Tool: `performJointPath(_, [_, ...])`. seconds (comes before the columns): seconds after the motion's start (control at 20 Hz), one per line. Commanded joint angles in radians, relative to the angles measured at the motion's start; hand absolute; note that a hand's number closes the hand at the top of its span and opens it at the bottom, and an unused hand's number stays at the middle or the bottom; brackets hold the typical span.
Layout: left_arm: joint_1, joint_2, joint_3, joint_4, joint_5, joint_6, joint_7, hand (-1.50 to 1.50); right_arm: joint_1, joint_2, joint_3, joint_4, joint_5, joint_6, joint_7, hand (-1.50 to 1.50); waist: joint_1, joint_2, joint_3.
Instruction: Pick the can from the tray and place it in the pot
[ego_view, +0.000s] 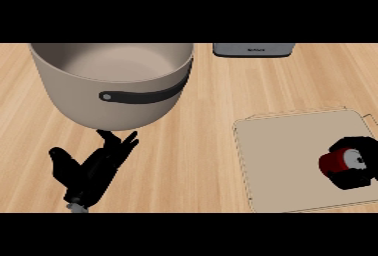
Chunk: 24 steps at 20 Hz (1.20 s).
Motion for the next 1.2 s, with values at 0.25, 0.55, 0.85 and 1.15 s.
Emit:
performJointPath(0.25, [-0.062, -0.020, -0.003, 0.016, -0.028, -0.016, -0.025, 0.00, -0.159, 0.096, 0.138, 0.068, 0.031, 0.100, -0.208, 1.50, 0.054, 0.019, 0.002])
performJointPath(0.55, [-0.080, -0.027, -0.064, 0.007, -0.034, -0.064, -0.033, 0.00, -0.330, 0.172, 0.279, 0.103, -0.077, 0.283, -0.519, 1.50, 0.170, 0.056, 0.007])
performJointPath(0.85, [-0.077, -0.020, -0.045, 0.012, -0.037, -0.055, -0.026, 0.00, -0.575, 0.188, 0.277, 0.384, -0.040, 0.332, -0.804, 1.50, 0.122, 0.039, 0.004])
performJointPath(1.15, [-0.114, -0.022, -0.003, 0.026, -0.025, -0.034, -0.005, 0.00, -0.737, 0.170, 0.191, 0.653, 0.065, 0.154, -1.002, 1.50, 0.070, 0.032, 0.003])
